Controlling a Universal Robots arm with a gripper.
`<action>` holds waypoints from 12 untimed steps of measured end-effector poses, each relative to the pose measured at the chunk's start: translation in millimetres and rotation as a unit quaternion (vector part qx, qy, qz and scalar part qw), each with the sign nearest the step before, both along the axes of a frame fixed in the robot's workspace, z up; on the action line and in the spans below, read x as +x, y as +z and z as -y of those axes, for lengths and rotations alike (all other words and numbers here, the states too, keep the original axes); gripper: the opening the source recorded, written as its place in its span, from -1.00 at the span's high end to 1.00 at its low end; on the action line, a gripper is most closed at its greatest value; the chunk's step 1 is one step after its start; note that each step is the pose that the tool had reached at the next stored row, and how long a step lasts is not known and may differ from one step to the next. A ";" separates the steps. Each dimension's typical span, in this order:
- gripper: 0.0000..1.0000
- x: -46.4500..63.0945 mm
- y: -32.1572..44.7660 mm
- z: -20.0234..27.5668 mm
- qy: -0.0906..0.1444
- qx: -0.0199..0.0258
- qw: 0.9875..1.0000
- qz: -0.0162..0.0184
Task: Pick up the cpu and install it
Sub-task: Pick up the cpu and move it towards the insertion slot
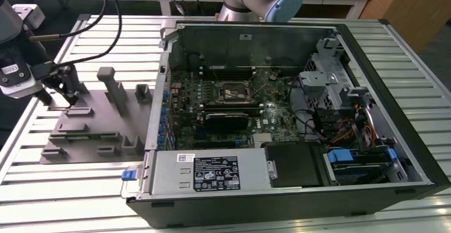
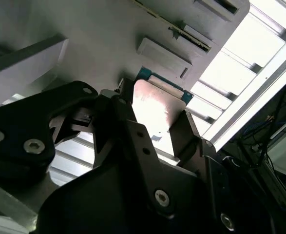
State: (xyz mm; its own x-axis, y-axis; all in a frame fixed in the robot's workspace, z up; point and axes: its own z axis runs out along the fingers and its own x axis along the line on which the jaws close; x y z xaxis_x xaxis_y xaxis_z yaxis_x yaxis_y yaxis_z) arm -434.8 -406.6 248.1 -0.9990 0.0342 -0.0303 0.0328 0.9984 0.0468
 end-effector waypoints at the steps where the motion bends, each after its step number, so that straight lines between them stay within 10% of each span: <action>1: -0.08 0.0 2.9 0.0 0.000 0.000 1.000 0.000; 12: -0.08 0.0 36.3 -0.2 0.000 0.000 1.000 0.002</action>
